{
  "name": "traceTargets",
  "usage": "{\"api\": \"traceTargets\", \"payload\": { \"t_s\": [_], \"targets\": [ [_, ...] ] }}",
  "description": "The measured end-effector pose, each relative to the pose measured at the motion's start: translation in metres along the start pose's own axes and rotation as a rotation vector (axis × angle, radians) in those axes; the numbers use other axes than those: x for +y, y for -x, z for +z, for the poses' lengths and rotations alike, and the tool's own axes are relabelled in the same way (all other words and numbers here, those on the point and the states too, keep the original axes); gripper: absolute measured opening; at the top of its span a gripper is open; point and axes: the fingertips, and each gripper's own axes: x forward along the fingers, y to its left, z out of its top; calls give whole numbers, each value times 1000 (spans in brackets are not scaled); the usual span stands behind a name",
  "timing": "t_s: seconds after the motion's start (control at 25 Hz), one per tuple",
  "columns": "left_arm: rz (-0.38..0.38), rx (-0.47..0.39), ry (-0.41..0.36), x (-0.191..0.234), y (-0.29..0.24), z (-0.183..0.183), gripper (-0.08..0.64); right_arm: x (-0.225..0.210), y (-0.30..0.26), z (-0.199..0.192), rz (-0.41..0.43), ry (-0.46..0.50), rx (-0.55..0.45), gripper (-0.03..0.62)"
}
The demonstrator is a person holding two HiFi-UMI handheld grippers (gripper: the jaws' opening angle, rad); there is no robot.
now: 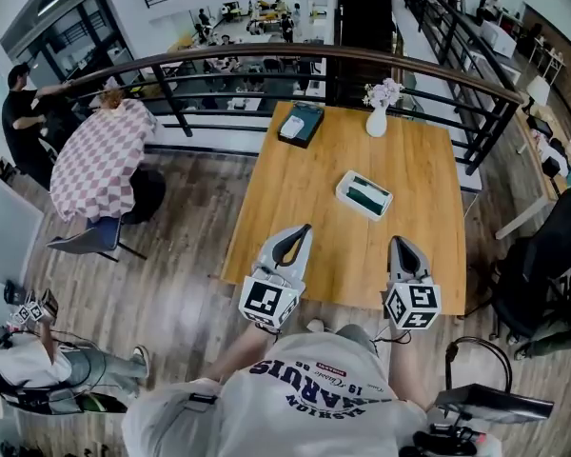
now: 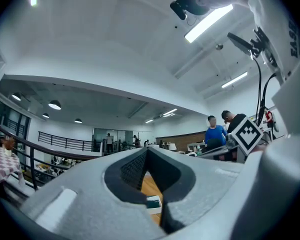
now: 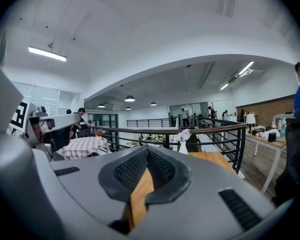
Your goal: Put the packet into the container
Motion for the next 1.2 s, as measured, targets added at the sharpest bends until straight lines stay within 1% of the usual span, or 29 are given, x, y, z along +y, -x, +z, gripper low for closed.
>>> {"api": "traceTargets", "payload": {
  "t_s": [0.16,0.36,0.56,0.76,0.92,1.04,1.2],
  "targets": [
    [5,-14,7,-16,18,7,5,4,23,3,8,-3,-24,9],
    [4,-21,-8,-55,47,19,5,7,74,0,16,-8,-37,9],
    [10,-17,14,-112,89,29,5,7,145,-10,17,-14,-33,9],
    [12,7,62,-173,135,21,5,12,227,-26,14,-9,-37,9],
    [-3,7,63,-232,180,21,5,16,290,-51,11,-23,-20,9],
    [-11,15,62,-270,210,19,5,18,326,-70,8,-57,-28,9],
    [-8,39,90,-302,249,27,5,34,369,-82,19,-58,-9,9]
  ]
}}
